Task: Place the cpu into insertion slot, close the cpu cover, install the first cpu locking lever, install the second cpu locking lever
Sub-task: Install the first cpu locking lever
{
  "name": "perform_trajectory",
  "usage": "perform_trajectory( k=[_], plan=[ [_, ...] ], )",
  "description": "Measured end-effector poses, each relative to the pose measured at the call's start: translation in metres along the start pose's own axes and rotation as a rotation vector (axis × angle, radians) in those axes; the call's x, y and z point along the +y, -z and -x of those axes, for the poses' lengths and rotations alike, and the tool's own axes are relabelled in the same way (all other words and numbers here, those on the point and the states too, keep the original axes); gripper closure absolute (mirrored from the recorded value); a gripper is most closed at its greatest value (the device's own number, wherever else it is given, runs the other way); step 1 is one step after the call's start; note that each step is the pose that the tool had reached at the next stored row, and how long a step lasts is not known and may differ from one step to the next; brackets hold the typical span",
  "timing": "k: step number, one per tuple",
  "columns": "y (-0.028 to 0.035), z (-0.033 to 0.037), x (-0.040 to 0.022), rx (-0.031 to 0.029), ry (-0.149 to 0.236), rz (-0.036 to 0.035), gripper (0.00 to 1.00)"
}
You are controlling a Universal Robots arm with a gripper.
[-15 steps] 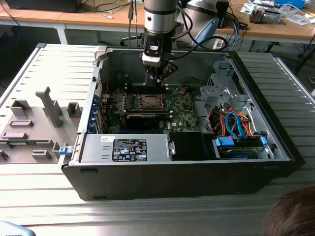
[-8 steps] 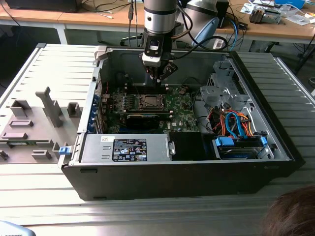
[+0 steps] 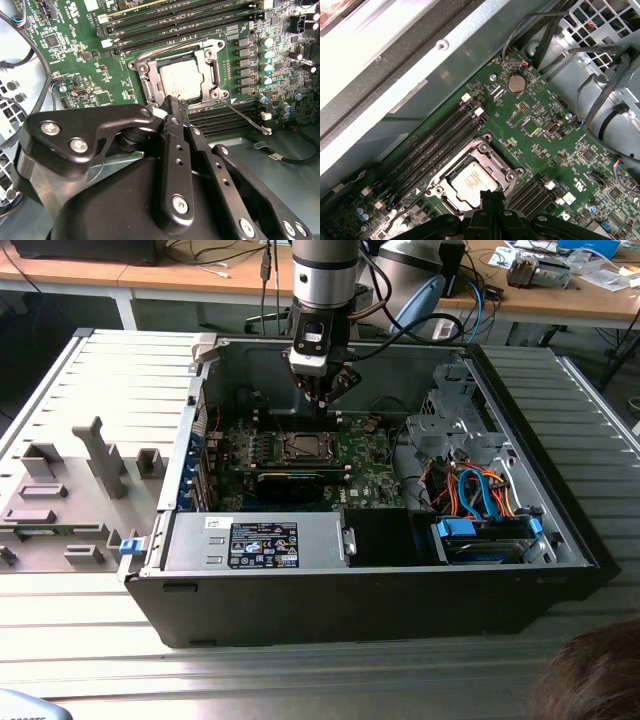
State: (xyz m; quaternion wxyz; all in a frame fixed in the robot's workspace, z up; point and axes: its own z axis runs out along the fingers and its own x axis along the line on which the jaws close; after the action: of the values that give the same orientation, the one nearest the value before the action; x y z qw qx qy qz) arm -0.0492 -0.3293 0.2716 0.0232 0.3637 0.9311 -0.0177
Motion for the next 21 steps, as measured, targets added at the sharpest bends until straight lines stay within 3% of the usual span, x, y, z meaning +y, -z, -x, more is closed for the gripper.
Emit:
perform_trajectory(
  k=[21],
  plan=[
    [-0.0002,0.0,0.0,-0.0001,0.01,0.0006,0.89]
  ],
)
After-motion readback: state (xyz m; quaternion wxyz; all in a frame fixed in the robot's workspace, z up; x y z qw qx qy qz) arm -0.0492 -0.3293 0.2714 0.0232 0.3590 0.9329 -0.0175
